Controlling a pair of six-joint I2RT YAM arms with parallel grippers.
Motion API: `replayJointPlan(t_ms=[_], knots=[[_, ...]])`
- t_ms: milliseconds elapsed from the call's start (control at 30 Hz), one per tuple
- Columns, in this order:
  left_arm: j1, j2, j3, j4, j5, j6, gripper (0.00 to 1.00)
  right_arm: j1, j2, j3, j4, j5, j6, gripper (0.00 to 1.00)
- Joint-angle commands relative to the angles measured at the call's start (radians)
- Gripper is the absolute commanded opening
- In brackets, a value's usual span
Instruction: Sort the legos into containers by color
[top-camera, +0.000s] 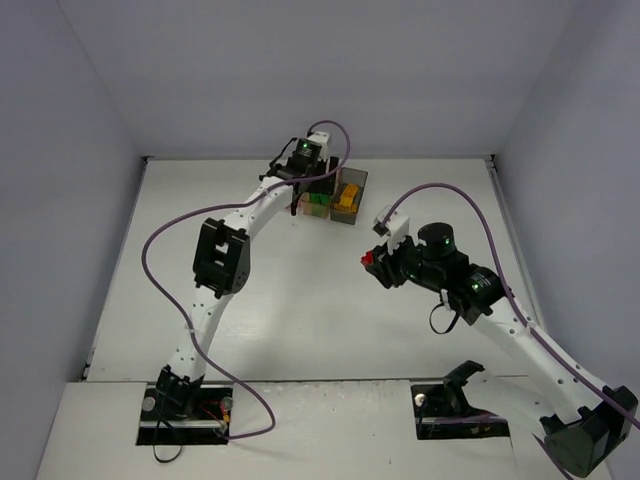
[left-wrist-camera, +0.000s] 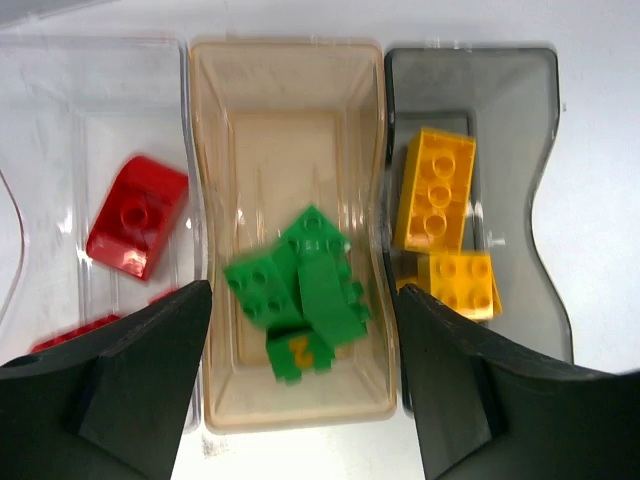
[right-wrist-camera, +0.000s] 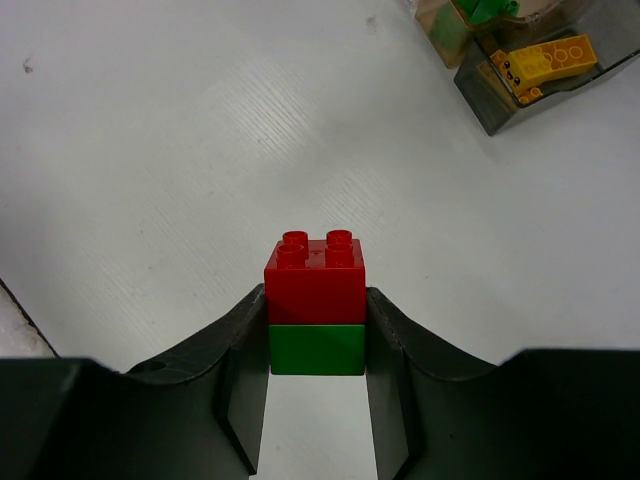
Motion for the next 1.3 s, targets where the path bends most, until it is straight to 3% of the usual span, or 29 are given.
replayJointPlan(t_ms=[0,300,467,600,733,1267], knots=[[0.009,-0.194,-0.066,0.059,0.026,-0.022,0.69,-0.009,0.008,0.06,0.042,-0.019,-0.029,0.01],[0.004,-0.647,-0.602,0.28,0.492,-0.316,0.69,-0.023,0.005,0.075,0.046,-0.022,-0.089,0.01],[-0.003,-0.807,-0.744,0.356,0.667,-0.45,0.73,-0.023,0.011,0.083,0.051,-0.037,-0.097,0.01],[-0.043,-0.858,-0.776,0.333,0.713,-0.476,0.74,-0.023,0.007,0.083,0.055,-0.048,-0.103,0.01],[-0.089,-0.882,-0.773,0.239,0.692,-0.411,0.75,-0.023,0.007,0.101,0.062,-0.063,-0.108,0.01],[-0.181,-0.91,-0.736,0.139,0.655,-0.388,0.73,-0.023,0.043,0.159,0.082,-0.105,-0.128,0.03]])
